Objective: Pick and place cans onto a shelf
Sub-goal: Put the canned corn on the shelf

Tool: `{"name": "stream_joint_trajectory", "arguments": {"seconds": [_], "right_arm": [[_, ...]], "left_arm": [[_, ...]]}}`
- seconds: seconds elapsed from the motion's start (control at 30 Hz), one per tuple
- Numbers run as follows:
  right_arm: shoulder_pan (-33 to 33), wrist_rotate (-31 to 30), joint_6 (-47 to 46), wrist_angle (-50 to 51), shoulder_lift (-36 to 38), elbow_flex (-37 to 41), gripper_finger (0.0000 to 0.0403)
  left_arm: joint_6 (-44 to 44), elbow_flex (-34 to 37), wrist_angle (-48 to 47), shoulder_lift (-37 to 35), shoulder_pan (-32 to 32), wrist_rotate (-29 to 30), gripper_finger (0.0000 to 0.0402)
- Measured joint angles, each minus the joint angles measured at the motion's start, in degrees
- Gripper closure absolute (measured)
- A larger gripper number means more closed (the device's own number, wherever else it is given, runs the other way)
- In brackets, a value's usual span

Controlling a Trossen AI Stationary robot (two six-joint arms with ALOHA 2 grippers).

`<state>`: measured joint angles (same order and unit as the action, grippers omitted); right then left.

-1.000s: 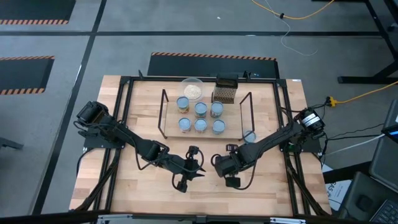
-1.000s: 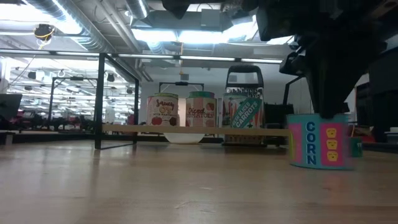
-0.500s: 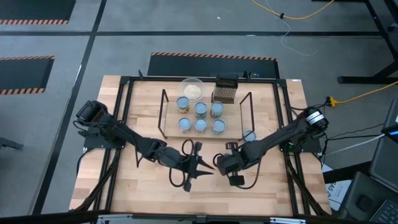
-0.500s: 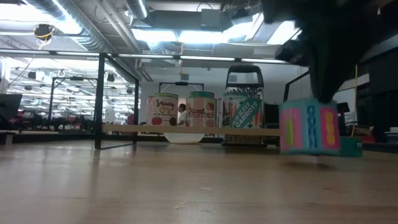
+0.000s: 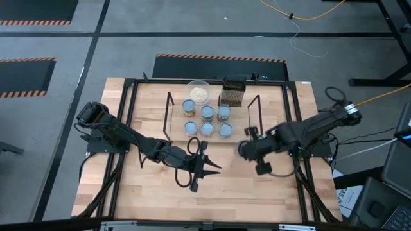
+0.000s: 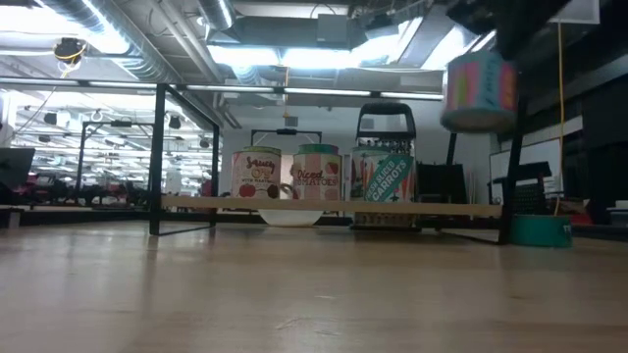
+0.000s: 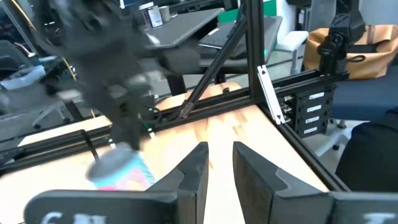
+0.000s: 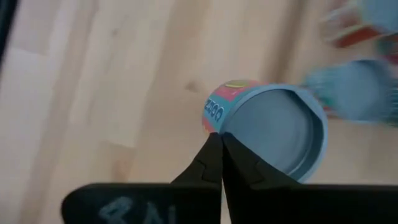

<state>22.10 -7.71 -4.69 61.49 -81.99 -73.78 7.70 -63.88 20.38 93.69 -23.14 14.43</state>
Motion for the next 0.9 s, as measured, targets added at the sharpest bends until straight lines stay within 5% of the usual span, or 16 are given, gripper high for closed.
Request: {"name": "stream_joint_trajectory", "arguments": {"seconds": [0.43, 0.9], "right_arm": [[-19.26, 0.23, 23.00, 2.91, 5.28, -0.02, 0.0403], [-33.46, 4.99, 30.73, 2.45, 0.84, 0.00, 0.0403]], "left_arm": [[-0.06, 0.00, -0.37, 0.00, 0.00, -0.43, 0.0335], [-0.12, 0.00, -1.68, 0.00, -0.02, -0.41, 0.0335]]}}
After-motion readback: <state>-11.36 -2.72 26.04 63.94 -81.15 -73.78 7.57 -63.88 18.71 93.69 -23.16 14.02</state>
